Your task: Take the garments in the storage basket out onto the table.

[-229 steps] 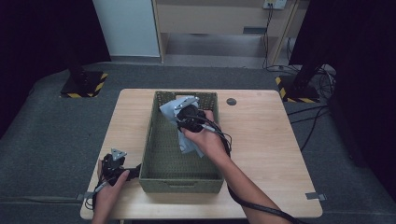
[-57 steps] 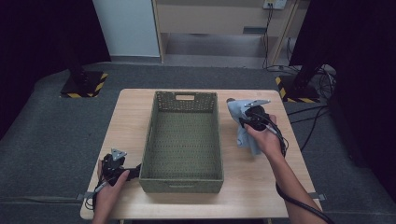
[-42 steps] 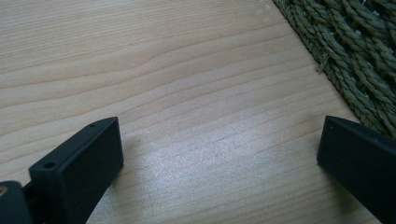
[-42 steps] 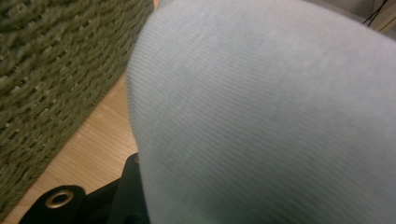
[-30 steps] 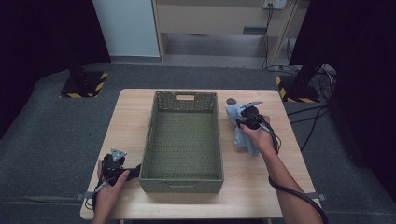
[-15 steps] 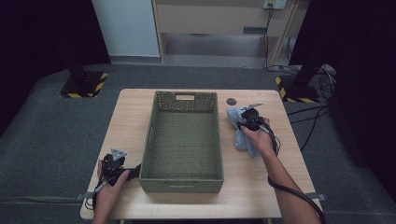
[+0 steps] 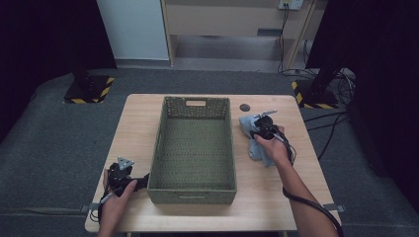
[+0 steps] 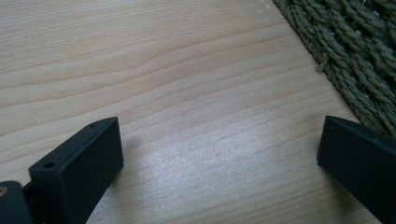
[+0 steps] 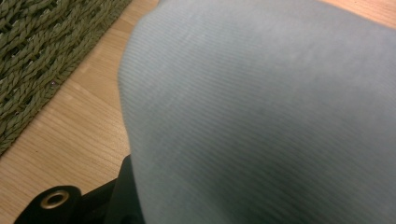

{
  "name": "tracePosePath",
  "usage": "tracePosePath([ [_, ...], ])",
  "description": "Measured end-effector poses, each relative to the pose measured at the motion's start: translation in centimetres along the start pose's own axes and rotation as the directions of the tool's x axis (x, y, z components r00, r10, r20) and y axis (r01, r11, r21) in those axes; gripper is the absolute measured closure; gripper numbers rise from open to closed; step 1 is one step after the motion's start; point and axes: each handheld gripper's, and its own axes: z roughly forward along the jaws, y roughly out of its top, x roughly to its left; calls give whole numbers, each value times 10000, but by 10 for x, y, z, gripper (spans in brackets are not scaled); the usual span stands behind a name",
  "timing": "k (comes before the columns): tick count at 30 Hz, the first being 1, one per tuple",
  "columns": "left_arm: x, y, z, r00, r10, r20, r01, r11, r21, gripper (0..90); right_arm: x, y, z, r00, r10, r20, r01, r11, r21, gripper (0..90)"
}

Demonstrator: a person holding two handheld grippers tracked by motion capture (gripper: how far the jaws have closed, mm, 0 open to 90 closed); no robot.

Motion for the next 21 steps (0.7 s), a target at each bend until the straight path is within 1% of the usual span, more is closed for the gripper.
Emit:
tracePosePath([
  [7, 0, 0, 0, 10000, 1, 0, -1, 10000, 1, 0, -1, 0, 1, 10000, 53, -3, -53, 10000, 22, 568],
  [8, 0, 0, 0, 10000, -1, 0, 1, 10000, 0, 0, -1, 0, 1, 10000, 53, 3, -53, 10000, 21, 562],
  [9, 0, 0, 0, 10000, 0, -1, 0, 10000, 1, 0, -2, -1, 1, 9999, 145, -31, -145, 9999, 34, 536],
  [10, 0, 0, 0, 10000, 0, -1, 0, 10000, 1, 0, -2, -1, 1, 9999, 145, -31, -145, 9999, 34, 536],
  [11, 0, 0, 0, 10000, -2, -1, 2, 10000, 0, 0, -3, -2, 1, 9996, 269, 44, -269, 9996, 56, 465],
  [14, 0, 0, 0, 10000, -3, -1, 3, 10000, 0, 0, -5, -4, -1, 9991, 414, 110, -414, 9991, 0, 367],
  [16, 0, 0, 0, 10000, -4, 0, 4, 10000, -2, 0, -7, -5, -3, 9992, 387, 134, -386, 9992, -70, 312],
  [21, 0, 0, 0, 10000, -3, 0, 3, 10000, -2, 0, -10, -6, -11, 9986, 509, 122, -506, 9984, -255, 193],
])
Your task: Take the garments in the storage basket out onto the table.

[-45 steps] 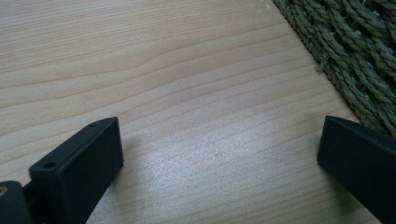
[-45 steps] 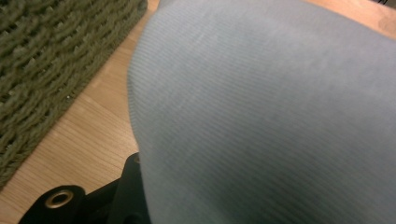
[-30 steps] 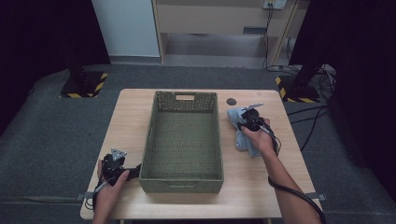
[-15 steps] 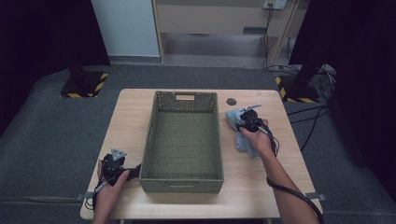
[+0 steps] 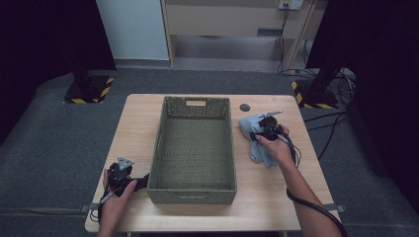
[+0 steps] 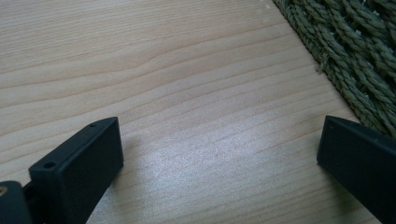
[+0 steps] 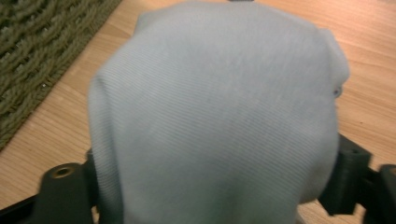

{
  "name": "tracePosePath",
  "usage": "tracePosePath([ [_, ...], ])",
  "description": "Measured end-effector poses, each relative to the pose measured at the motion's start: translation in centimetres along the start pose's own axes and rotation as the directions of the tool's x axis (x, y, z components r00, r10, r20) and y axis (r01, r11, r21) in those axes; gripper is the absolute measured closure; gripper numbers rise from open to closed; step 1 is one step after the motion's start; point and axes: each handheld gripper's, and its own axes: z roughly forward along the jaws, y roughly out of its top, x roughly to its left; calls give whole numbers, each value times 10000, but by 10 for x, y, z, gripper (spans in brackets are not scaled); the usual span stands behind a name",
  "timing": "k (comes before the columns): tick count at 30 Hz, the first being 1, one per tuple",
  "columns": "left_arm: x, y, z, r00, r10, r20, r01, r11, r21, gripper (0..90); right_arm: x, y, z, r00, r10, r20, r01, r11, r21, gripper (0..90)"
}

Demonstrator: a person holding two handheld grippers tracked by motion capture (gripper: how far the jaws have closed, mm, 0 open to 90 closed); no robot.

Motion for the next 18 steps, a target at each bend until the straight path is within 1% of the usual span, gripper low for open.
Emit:
tracePosePath([
  [3, 0, 0, 0, 10000, 5, 3, -5, 10000, 6, 0, 0, -1, -7, 9999, 39, -166, -41, 9999, -148, 130],
  [4, 0, 0, 0, 10000, 3, 3, -3, 10000, 4, 0, 1, -1, -10, 9995, 132, -290, -139, 9997, -224, 121],
  [5, 0, 0, 0, 10000, 3, 3, -3, 10000, 4, 0, 1, -1, -10, 9995, 132, -290, -139, 9997, -224, 121],
  [7, 0, 0, 0, 10000, 4, 3, -4, 10000, 5, 0, 1, -1, -16, 9981, 274, -553, -292, 9991, -320, 91],
  [8, 0, 0, 0, 10000, 8, 3, -8, 10000, 7, 0, 2, 0, -23, 9981, 229, -569, -260, 9981, -552, 81],
  [9, 0, 0, 0, 10000, 8, 3, -8, 10000, 7, 0, 2, 0, -23, 9981, 229, -569, -260, 9981, -552, 81],
  [11, 0, 0, 0, 10000, 5, 1, -5, 10000, 4, 0, 2, 0, -30, 9972, 196, -722, -251, 9968, -760, 60],
  [15, 0, 0, 0, 10000, 0, 1, 0, 10000, 2, 0, 2, -1, -40, 9977, 157, -661, -223, 9947, -1006, 49],
  [18, 0, 0, 0, 10000, 2, 1, -2, 10000, 1, 0, 2, -2, -47, 9980, 273, -565, -338, 9925, -1176, 44],
])
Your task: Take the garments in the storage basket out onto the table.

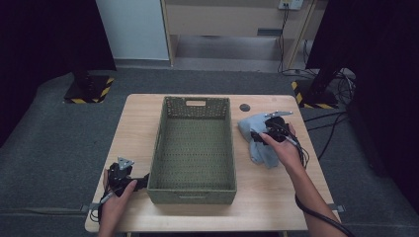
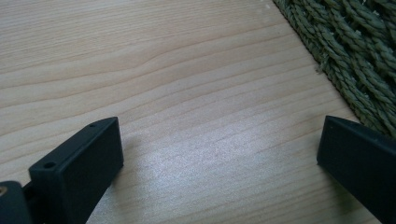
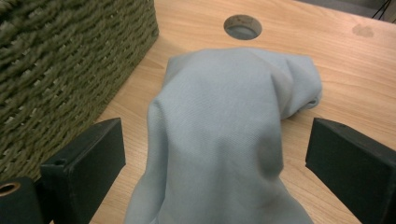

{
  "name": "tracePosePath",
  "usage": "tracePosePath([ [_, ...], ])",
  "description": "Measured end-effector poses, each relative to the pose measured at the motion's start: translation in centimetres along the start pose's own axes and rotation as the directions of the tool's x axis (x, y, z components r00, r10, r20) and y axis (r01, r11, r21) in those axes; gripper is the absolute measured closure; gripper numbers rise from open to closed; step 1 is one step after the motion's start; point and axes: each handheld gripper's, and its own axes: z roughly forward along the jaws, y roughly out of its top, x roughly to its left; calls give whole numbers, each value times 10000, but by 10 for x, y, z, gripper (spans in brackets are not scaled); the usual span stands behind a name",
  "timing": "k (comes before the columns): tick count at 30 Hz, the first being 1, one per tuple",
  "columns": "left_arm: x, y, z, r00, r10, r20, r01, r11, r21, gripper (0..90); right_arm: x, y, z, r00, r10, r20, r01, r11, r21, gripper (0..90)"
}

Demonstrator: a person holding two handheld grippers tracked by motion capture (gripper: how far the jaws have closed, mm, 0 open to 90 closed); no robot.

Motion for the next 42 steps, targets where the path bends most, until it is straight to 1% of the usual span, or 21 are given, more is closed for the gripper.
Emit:
tracePosePath([
  [2, 0, 0, 0, 10000, -2, -1, 2, 10000, 2, 0, 0, -1, -4, 10000, 15, 54, -14, 9999, -143, 43],
  [6, 0, 0, 0, 10000, -1, -1, 1, 10000, 3, 0, 1, -1, -11, 10000, -55, 19, 56, 9992, -388, 40],
  [10, 0, 0, 0, 10000, -1, -1, 1, 10000, 3, 0, 3, 0, -17, 9998, -128, 129, 136, 9980, -613, 39],
  [15, 0, 0, 0, 10000, -3, -2, 3, 10000, 1, 0, 4, 3, -22, 9999, -66, 118, 76, 9962, -866, 38],
  [23, 0, 0, 0, 10000, -1, -2, 1, 10000, 1, 0, 10, 2, -30, 9999, -108, 60, 114, 9951, -980, 39],
  [27, 0, 0, 0, 10000, 0, -3, 0, 10000, 3, 0, 12, 0, -35, 9998, -212, 32, 214, 9941, -1059, 35],
  [30, 0, 0, 0, 10000, -1, -2, 1, 10000, 1, 0, 13, -2, -38, 9992, -405, 70, 410, 9941, -1008, 34],
  [32, 0, 0, 0, 10000, -2, -3, 2, 10000, 2, 0, 14, -3, -40, 9995, -318, 27, 319, 9938, -1063, 34],
  [33, 0, 0, 0, 10000, -2, -5, 2, 10000, 4, 0, 15, -4, -41, 9994, -353, 17, 353, 9933, -1100, 33],
  [34, 0, 0, 0, 10000, -7, -4, 7, 10000, 4, 0, 16, -4, -42, 9993, -368, -6, 365, 9933, -1095, 34],
  [36, 0, 0, 0, 10000, -5, -5, 5, 10000, 5, 0, 19, -6, -44, 9982, -591, -57, 580, 9914, -1175, 33],
  [42, 0, 0, 0, 10000, -8, -6, 8, 10000, 3, 0, 26, -15, -51, 9979, -620, -181, 594, 9911, -1191, 33],
])
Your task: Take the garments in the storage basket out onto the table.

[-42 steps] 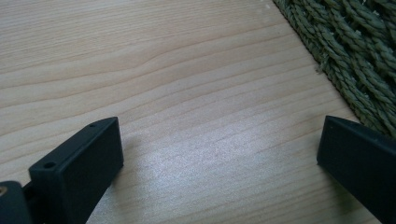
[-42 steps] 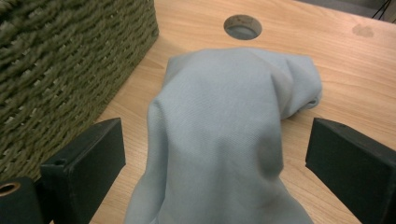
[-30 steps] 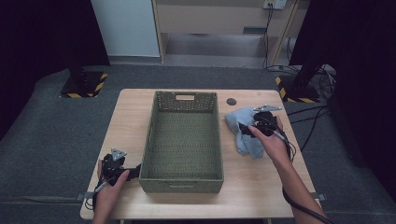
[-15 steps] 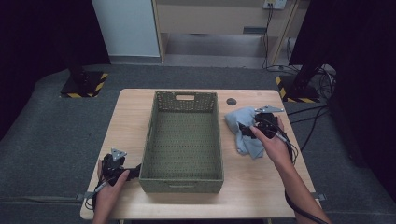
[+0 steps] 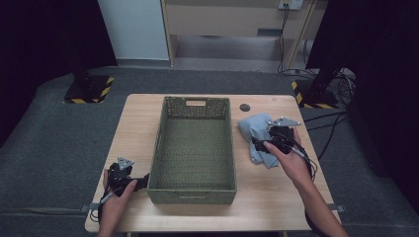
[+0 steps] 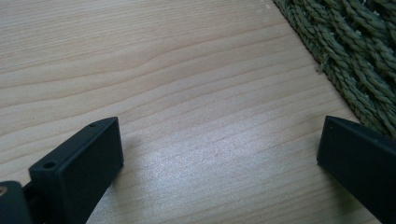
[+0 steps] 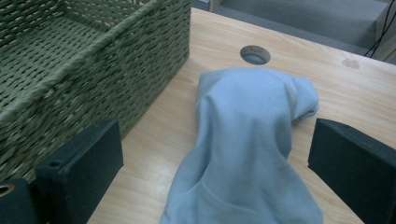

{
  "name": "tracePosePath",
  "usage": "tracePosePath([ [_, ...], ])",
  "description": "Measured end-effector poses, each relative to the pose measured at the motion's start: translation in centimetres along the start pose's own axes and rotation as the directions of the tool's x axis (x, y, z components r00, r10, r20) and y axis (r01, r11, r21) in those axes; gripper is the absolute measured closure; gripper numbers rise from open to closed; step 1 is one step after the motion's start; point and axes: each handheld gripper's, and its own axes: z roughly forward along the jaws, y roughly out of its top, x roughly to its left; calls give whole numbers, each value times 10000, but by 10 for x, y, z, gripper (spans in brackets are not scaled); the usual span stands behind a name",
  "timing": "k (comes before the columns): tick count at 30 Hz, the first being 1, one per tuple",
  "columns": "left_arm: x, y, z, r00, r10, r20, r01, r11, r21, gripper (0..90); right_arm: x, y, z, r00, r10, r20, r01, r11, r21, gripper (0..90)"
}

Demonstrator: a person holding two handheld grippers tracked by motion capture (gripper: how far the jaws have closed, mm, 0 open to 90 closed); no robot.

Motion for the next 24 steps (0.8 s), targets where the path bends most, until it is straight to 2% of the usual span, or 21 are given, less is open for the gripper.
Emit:
tracePosePath([
  [12, 0, 0, 0, 10000, -1, -1, 1, 10000, 0, 0, 11, -25, -17, 9997, -91, -235, 96, 9997, 214, 33],
  [24, 0, 0, 0, 10000, -1, -2, 1, 10000, -3, 0, 23, -54, -22, 9984, -152, -552, 175, 9990, 408, 38],
])
